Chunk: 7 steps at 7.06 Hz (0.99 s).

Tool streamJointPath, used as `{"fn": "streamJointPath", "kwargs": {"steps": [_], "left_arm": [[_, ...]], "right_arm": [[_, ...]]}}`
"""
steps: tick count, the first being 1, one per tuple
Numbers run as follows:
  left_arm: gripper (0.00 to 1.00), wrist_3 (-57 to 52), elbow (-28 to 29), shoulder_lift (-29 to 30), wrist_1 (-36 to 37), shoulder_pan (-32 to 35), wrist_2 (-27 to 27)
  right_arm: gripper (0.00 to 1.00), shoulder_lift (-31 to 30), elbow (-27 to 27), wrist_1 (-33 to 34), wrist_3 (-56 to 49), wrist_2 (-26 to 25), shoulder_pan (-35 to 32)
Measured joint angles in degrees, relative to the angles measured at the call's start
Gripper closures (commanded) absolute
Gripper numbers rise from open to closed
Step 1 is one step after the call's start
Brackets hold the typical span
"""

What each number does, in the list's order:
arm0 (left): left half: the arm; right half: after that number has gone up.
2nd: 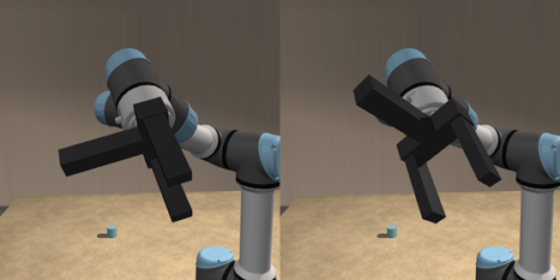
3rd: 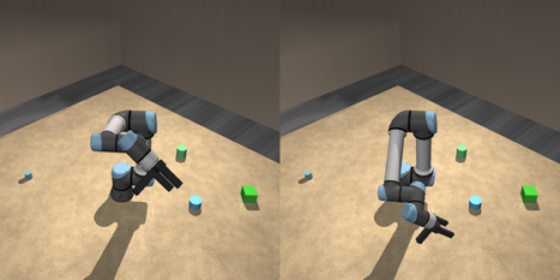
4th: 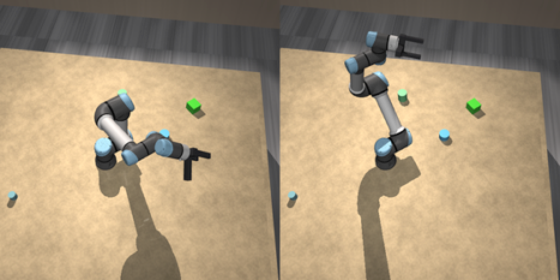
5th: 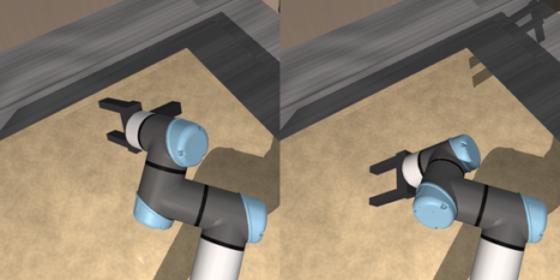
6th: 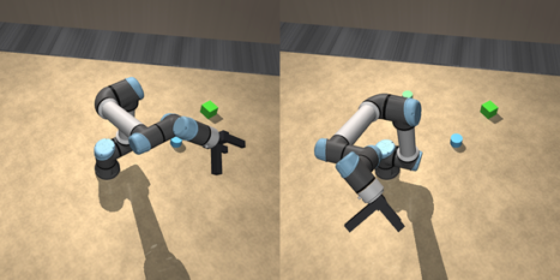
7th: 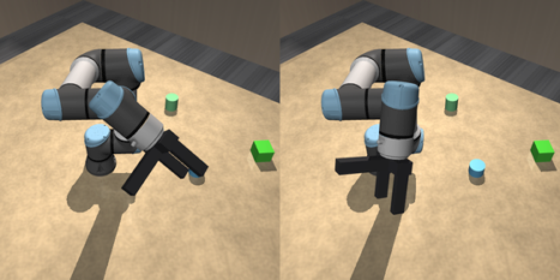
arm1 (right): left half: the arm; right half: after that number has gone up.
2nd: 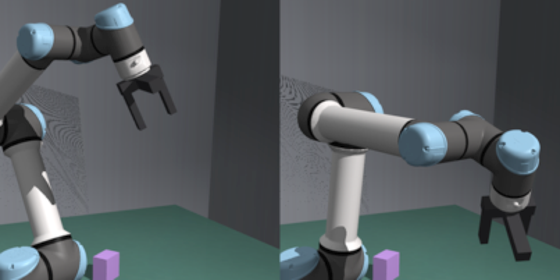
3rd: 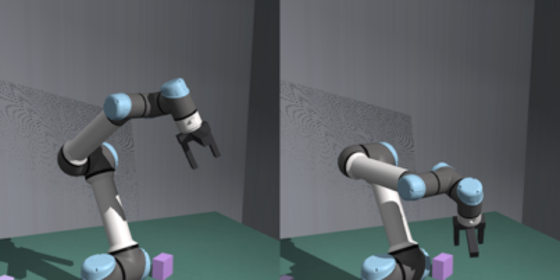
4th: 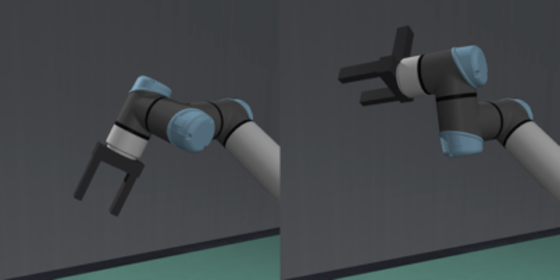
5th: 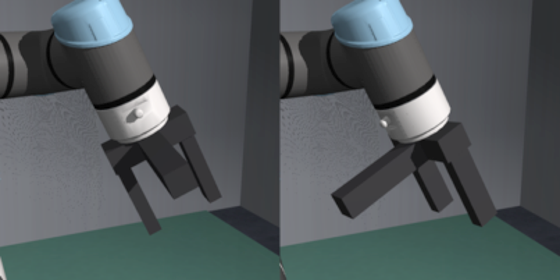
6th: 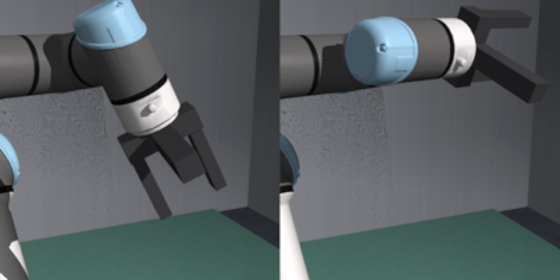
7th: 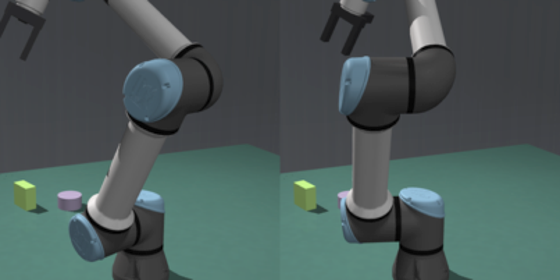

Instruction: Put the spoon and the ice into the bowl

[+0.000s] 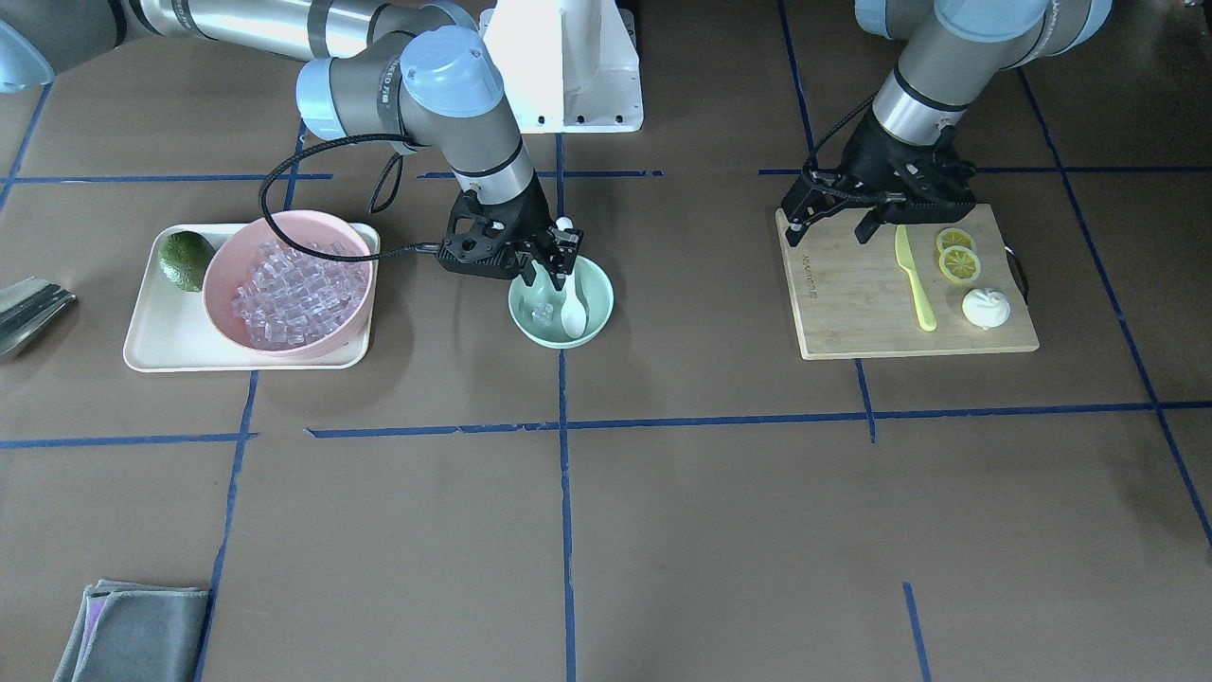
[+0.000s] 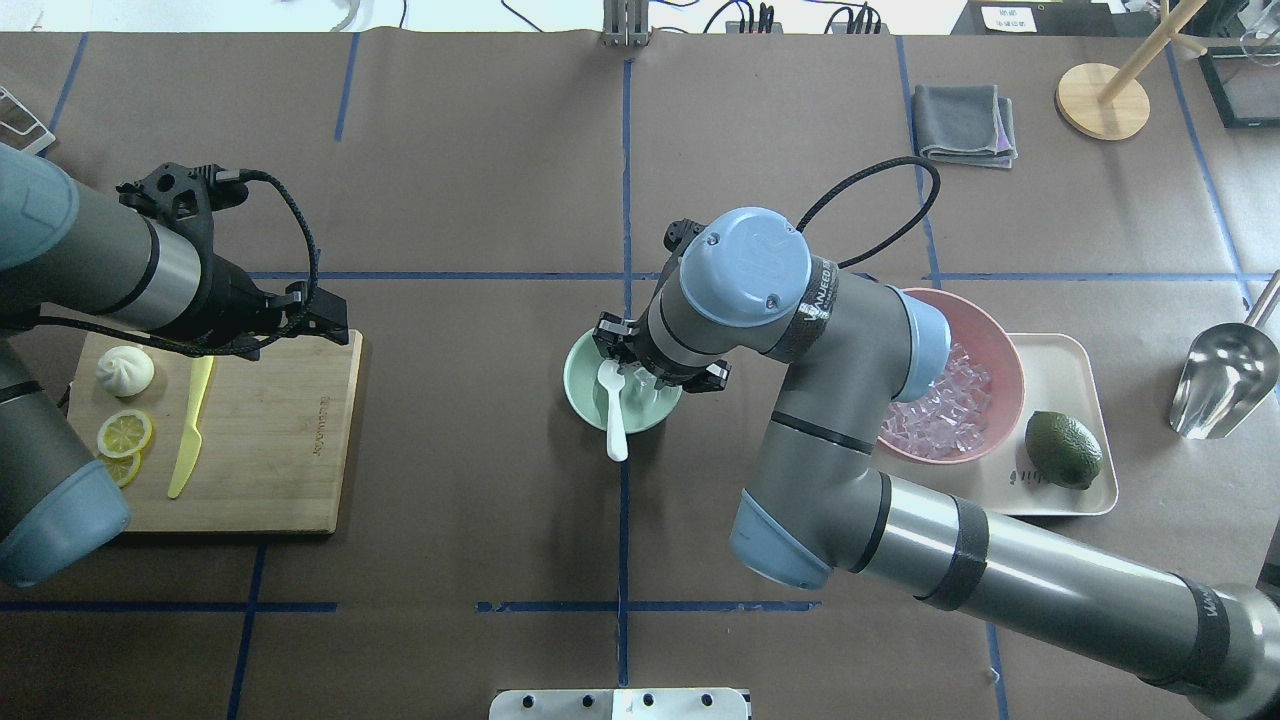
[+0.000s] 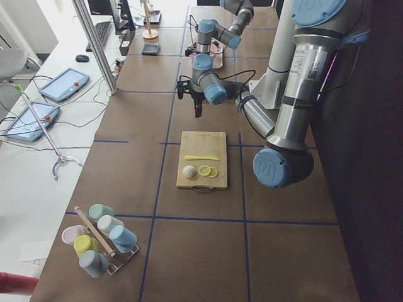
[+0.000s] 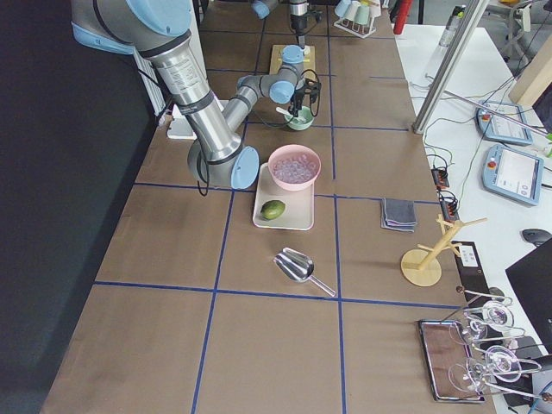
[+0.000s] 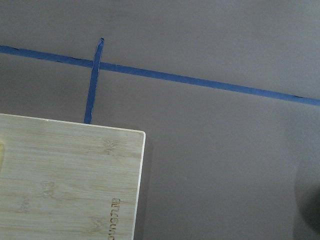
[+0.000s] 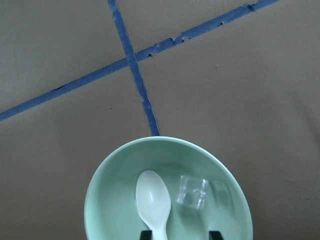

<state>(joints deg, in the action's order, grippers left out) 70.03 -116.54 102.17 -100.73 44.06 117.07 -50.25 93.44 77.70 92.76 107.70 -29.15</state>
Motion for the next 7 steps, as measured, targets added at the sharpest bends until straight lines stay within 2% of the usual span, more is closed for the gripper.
{"fn": "streamJointPath", "kwargs": {"steps": [1,2,4,7], "left_arm": [[0.01,-0.08,-0.08,-0.47,-0.01,0.52,0.02],[0.01,-1.88,-0.43,-2.02,0.03,1.47,0.06],[0.01,-13.75,-2.17,-8.66,0.36,4.85,0.11],[0.01,-39.59,-2.29,-16.91,3.56,15.36,0.46]], "right_arm": [[0.01,-1.56,2.13,0.22,-0.04,0.82,-0.85],[0.01,-5.43,6.09,0.46,-0.53,3.69,-3.46],[0.01,-14.43,12.12,0.65,-7.0,13.96,-13.04],[0.01,-31.57,16.25,0.68,-32.49,22.73,-27.29]]}}
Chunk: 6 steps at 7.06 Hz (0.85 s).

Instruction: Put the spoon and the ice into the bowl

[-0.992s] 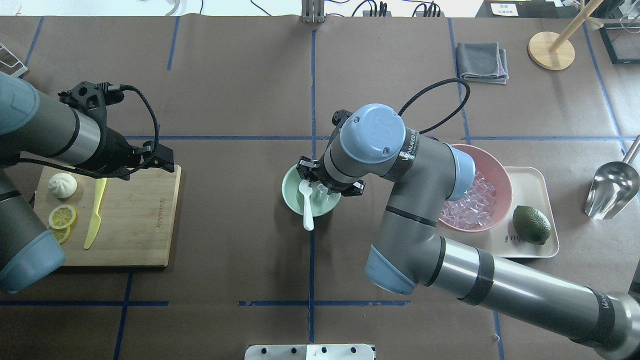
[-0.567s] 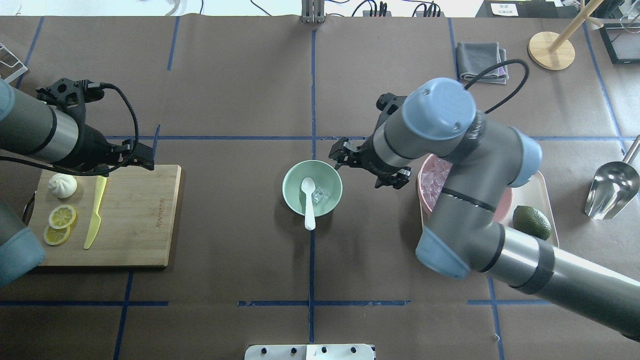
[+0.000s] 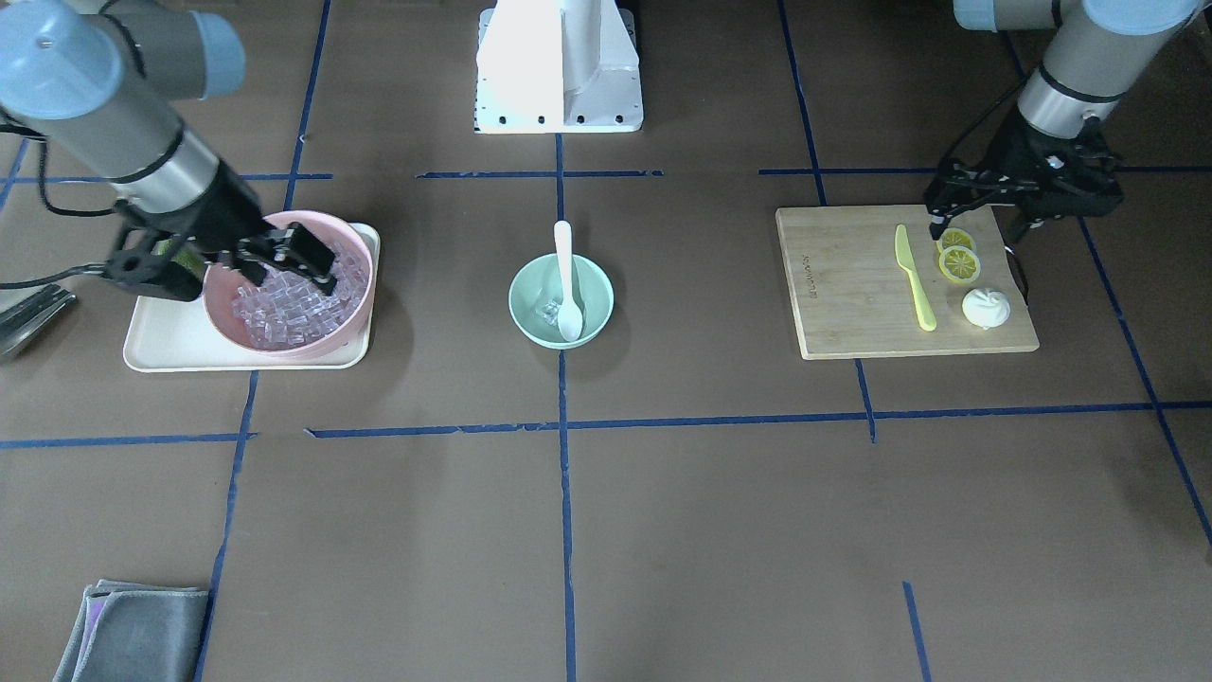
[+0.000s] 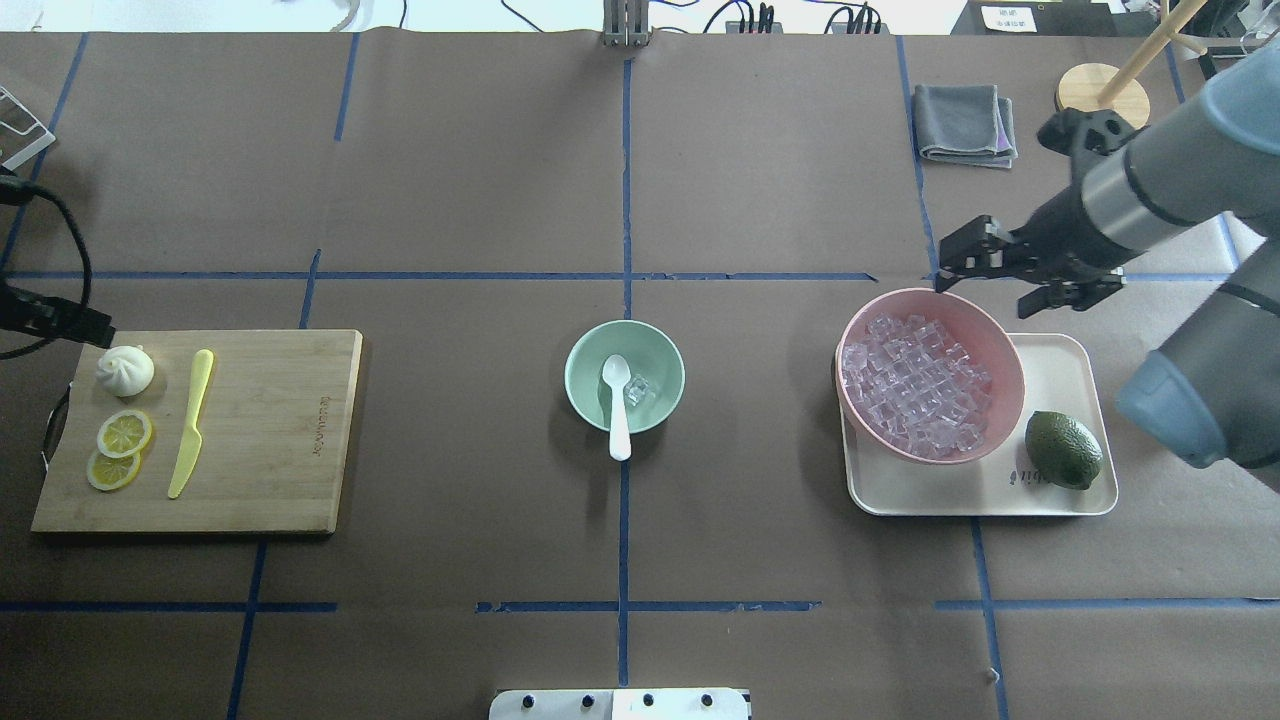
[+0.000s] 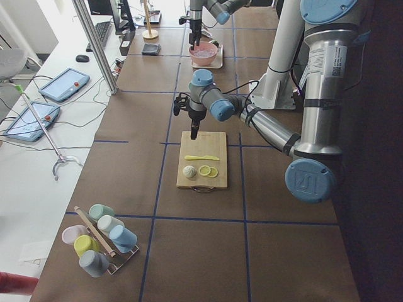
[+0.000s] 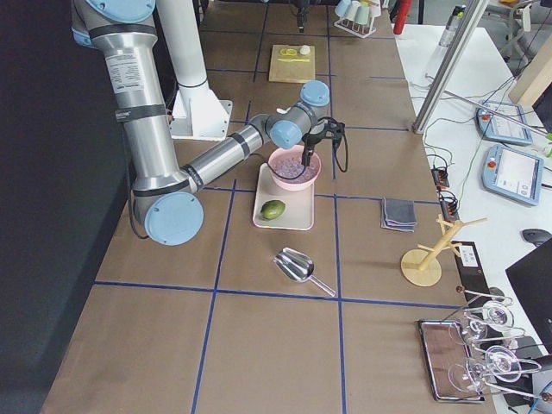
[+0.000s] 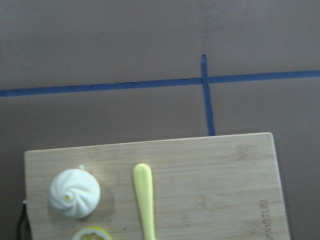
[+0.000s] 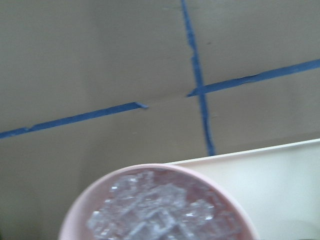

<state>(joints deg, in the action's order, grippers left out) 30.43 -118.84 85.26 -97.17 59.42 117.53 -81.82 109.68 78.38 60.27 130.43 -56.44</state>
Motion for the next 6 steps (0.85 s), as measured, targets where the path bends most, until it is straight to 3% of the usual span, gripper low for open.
{"fn": "streamJointPath", "kwargs": {"steps": [1,3,6], "left_arm": [[0.01,-9.29,0.67,-0.58,3.65,5.53,1.95],[0.01,-24.86,5.63,-0.2,9.29,18.06,11.46],[0.0,-35.87,15.58,0.05,11.22,27.05,17.79]], "right_arm": [[0.01,-5.03,0.12,-0.02,-9.22,0.94,-3.7],[0.01,-12.46,-0.38,1.27,-26.05,1.6,-11.12],[0.01,-14.89,-1.06,16.26,-55.0,2.17,-23.4]]}}
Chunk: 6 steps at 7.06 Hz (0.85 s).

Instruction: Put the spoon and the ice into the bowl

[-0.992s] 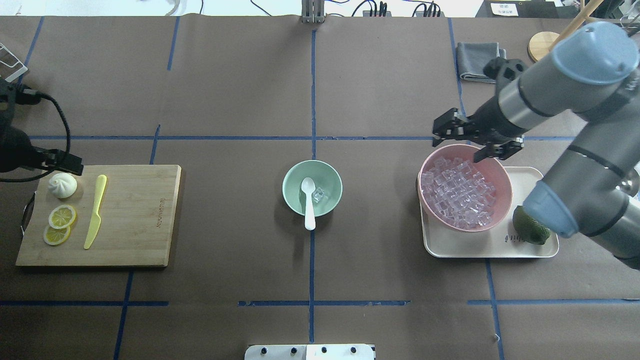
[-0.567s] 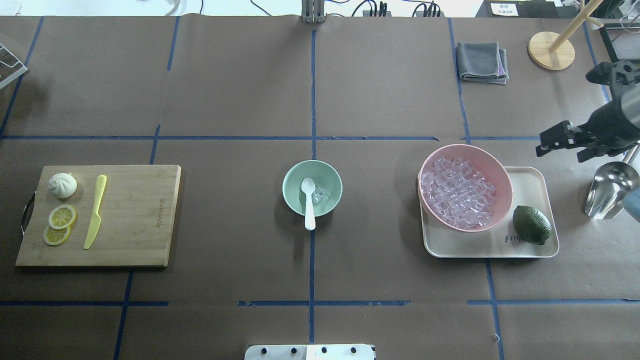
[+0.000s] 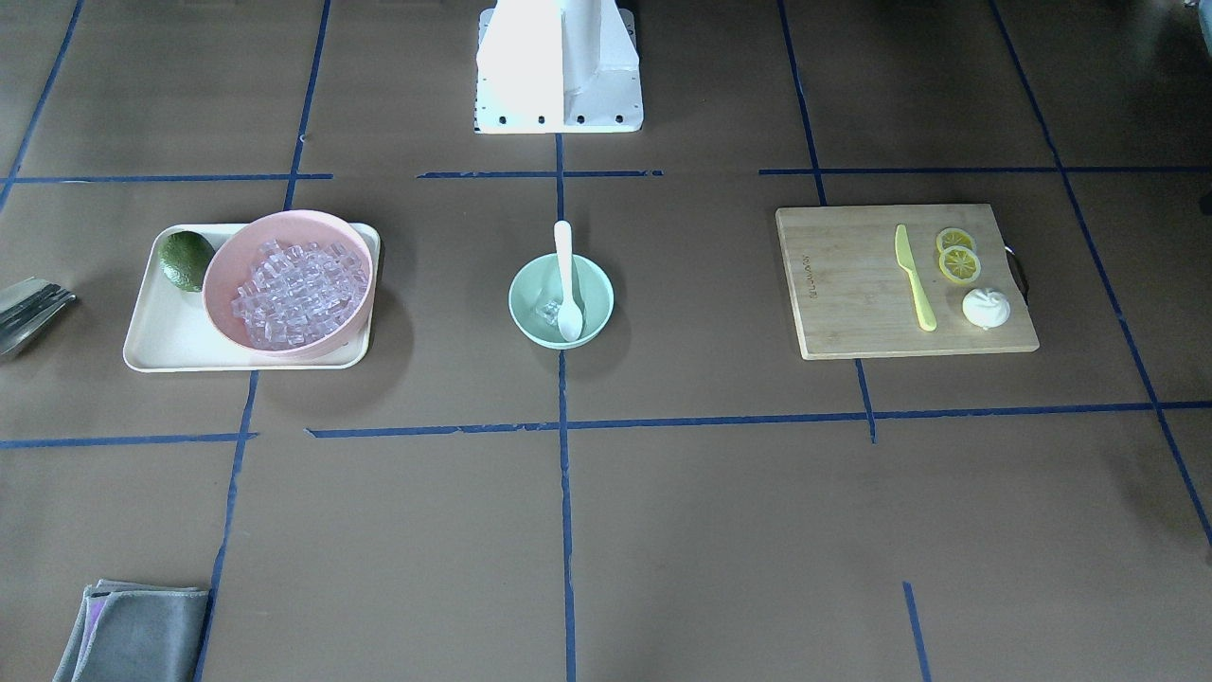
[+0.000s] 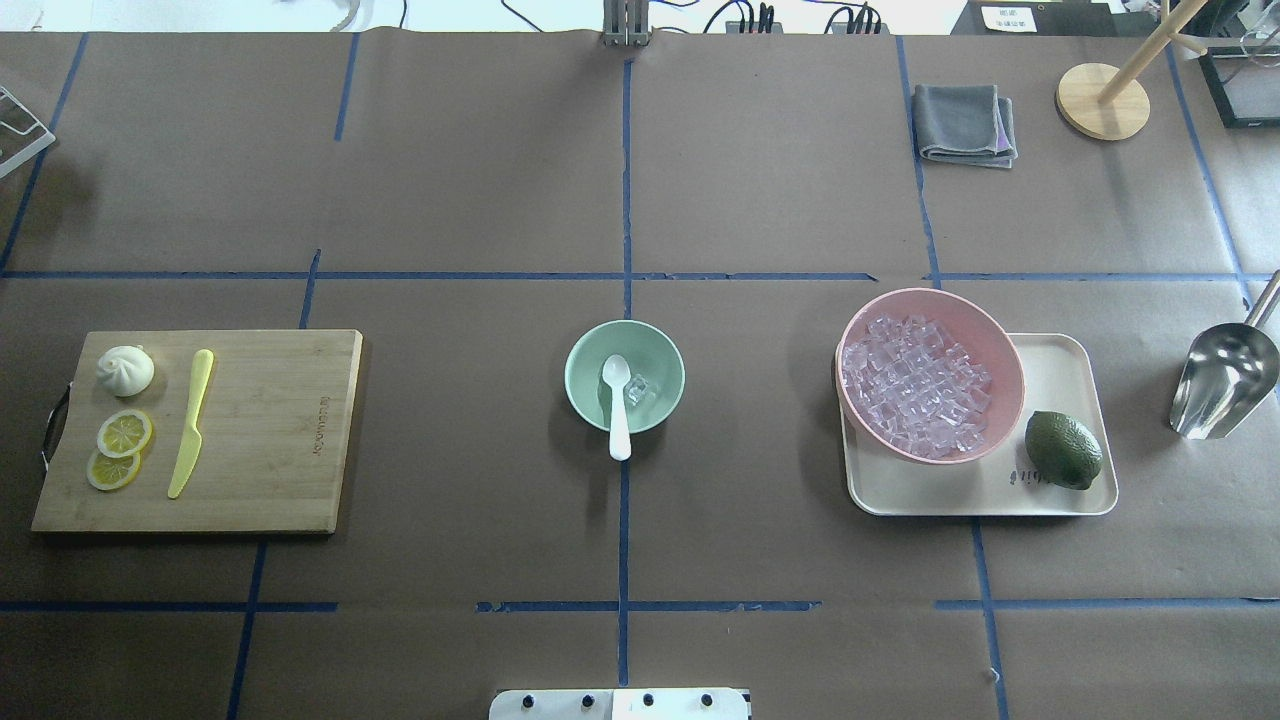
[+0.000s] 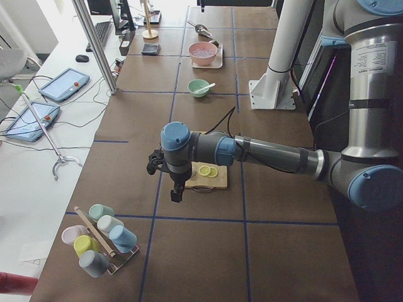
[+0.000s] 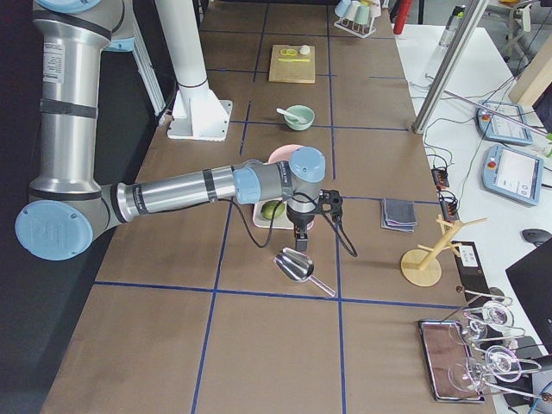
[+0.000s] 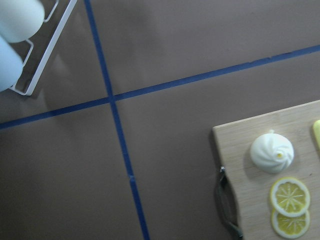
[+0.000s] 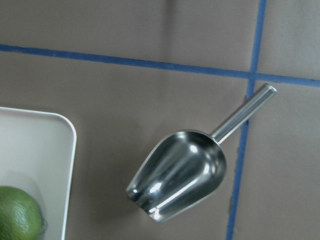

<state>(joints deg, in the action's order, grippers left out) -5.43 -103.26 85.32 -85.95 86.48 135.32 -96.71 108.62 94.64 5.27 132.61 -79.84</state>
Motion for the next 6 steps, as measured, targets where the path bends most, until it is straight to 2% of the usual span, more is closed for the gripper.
{"fn": "streamJointPath", "kwargs": {"steps": [2,6], "left_arm": [[0.0,0.51,1.32,0.92,3.19,0.51,0.44],[0.0,6.39,1.57,1.27,4.02,0.54,0.55]], "right_arm": [[0.01,-1.28,-3.08,3.3,-9.97,0.1,-3.17],[0.01,-1.63,-5.29,3.96,-14.83,0.14,-5.93]]}}
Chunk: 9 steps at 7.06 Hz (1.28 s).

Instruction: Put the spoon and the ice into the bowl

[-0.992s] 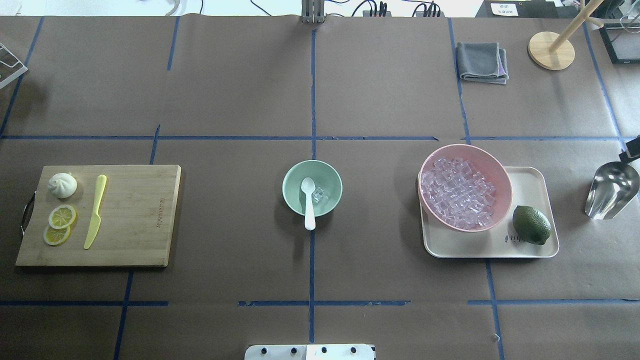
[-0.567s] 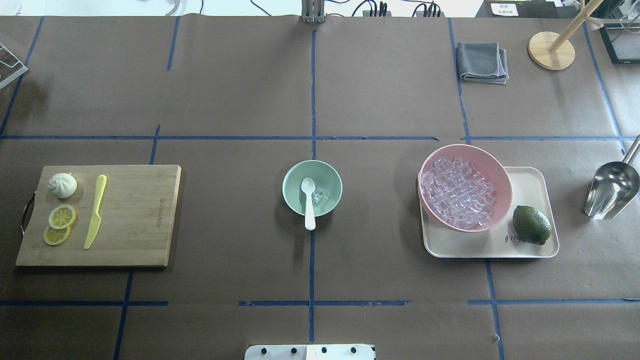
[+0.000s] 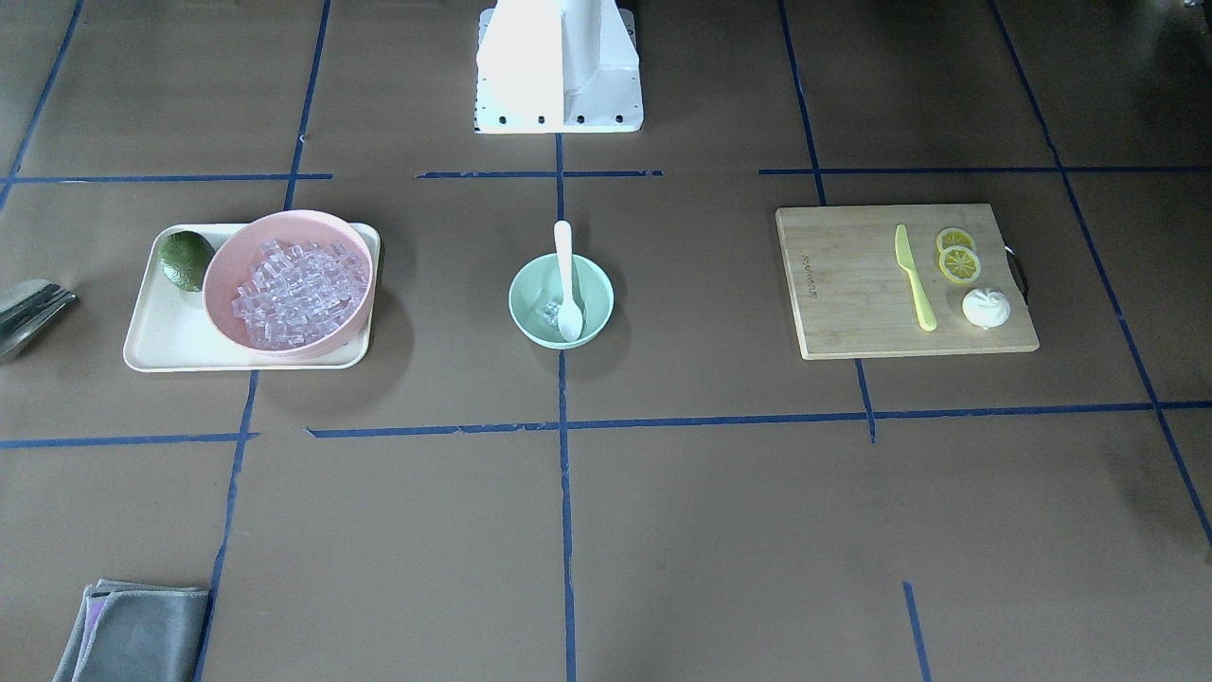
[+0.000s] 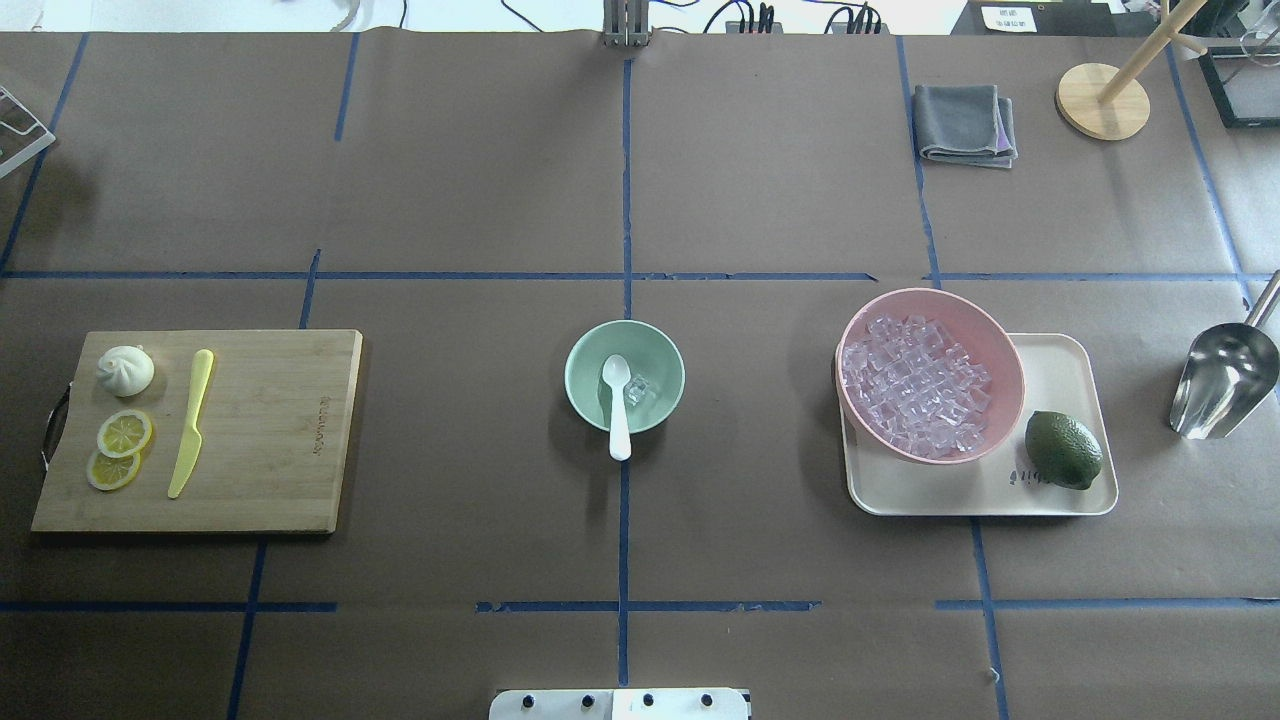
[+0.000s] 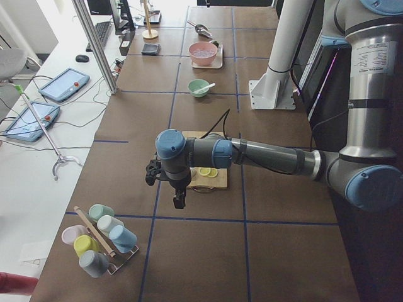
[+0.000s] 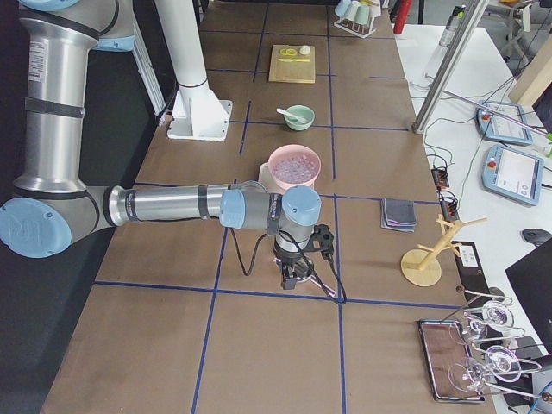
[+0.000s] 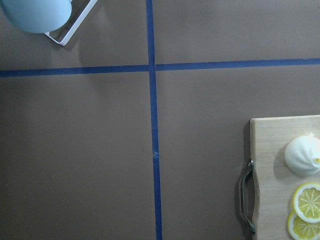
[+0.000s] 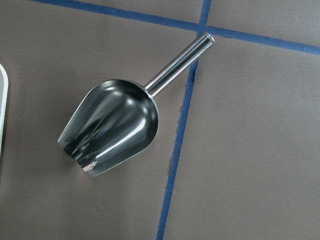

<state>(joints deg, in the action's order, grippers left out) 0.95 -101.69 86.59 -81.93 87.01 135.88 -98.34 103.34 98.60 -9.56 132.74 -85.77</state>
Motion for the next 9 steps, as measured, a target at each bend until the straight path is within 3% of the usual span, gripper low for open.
{"fn": "streamJointPath", "kwargs": {"steps": [9], "left_arm": [[0.0,4.22,1.79,-0.57,-0.33,-0.27,-0.11]], "right_arm": [[0.01,0.3,-1.74,0.0,-2.86,0.06,-1.16]]}}
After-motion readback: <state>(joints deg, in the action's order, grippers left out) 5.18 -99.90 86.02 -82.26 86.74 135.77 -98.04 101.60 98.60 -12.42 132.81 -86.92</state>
